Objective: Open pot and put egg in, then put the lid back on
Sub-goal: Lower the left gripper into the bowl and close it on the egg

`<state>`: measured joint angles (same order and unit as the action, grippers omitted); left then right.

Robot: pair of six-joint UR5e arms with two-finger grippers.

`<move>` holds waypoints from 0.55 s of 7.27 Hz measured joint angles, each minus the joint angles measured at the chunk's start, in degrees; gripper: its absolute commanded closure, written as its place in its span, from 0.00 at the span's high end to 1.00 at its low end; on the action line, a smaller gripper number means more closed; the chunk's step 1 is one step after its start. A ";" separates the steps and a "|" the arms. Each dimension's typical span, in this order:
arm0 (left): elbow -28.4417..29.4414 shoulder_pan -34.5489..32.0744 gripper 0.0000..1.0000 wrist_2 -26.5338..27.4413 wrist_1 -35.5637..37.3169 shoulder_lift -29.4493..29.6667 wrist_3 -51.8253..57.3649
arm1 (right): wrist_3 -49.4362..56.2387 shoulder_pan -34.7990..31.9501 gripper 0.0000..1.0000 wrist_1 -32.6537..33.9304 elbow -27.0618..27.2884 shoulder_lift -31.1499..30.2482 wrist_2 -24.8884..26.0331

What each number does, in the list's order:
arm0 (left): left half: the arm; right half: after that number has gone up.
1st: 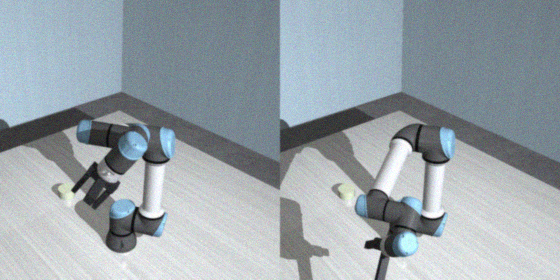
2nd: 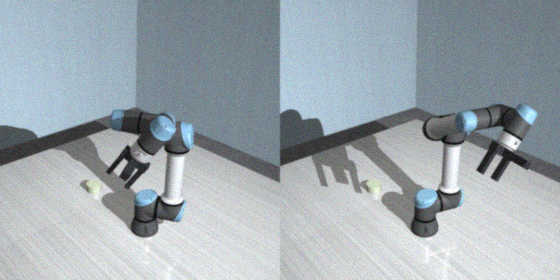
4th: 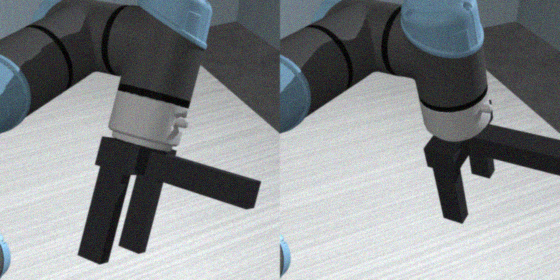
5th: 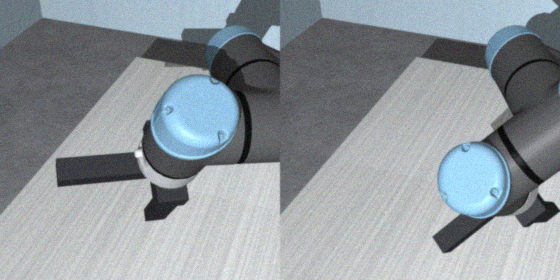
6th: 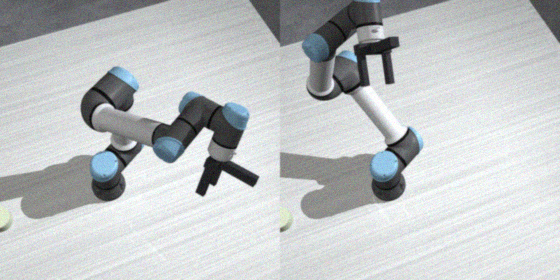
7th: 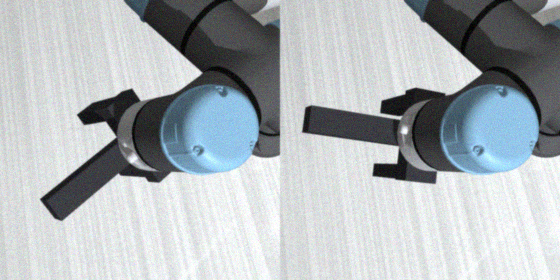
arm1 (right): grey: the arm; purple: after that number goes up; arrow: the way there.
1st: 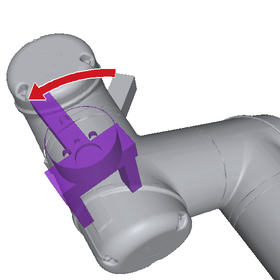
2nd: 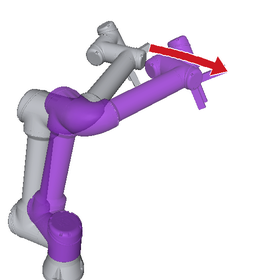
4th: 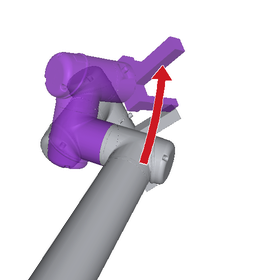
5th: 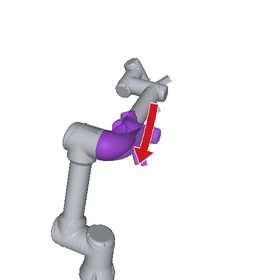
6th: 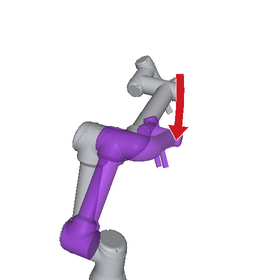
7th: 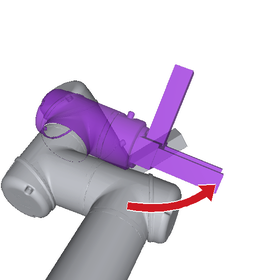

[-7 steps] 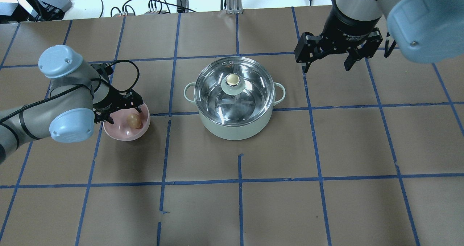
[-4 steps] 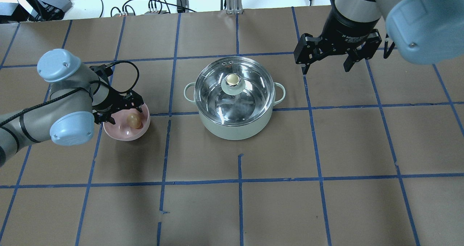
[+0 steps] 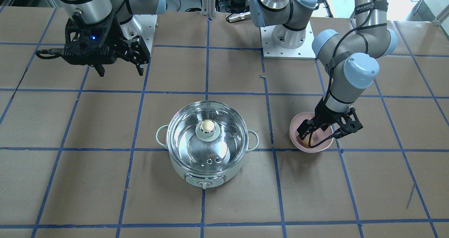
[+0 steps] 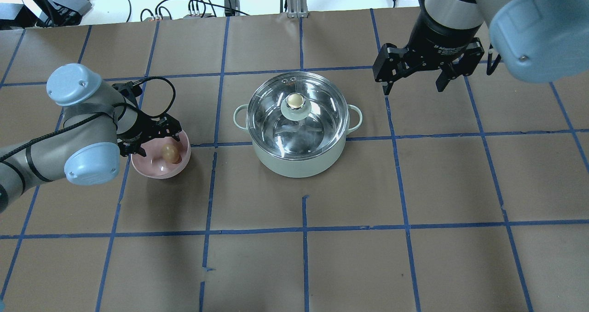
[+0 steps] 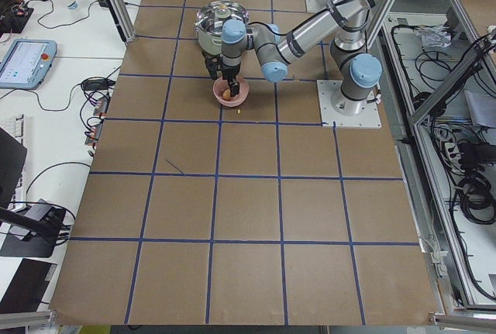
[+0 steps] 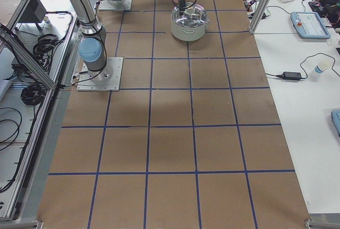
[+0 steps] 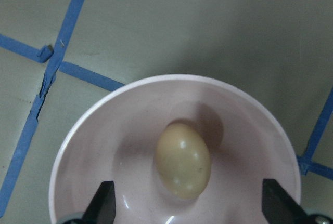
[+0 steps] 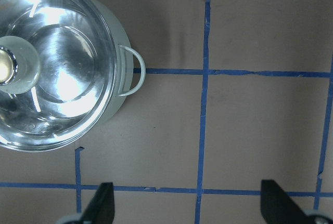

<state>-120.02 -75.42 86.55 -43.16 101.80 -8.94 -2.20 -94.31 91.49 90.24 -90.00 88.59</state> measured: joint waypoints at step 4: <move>-0.46 0.00 1.00 0.21 1.34 1.46 1.27 | 0.00 -0.11 0.99 -0.04 0.03 0.00 0.00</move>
<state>-120.48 -75.41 86.76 -41.82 103.26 -7.67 -2.20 -94.42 91.46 90.26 -90.00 88.59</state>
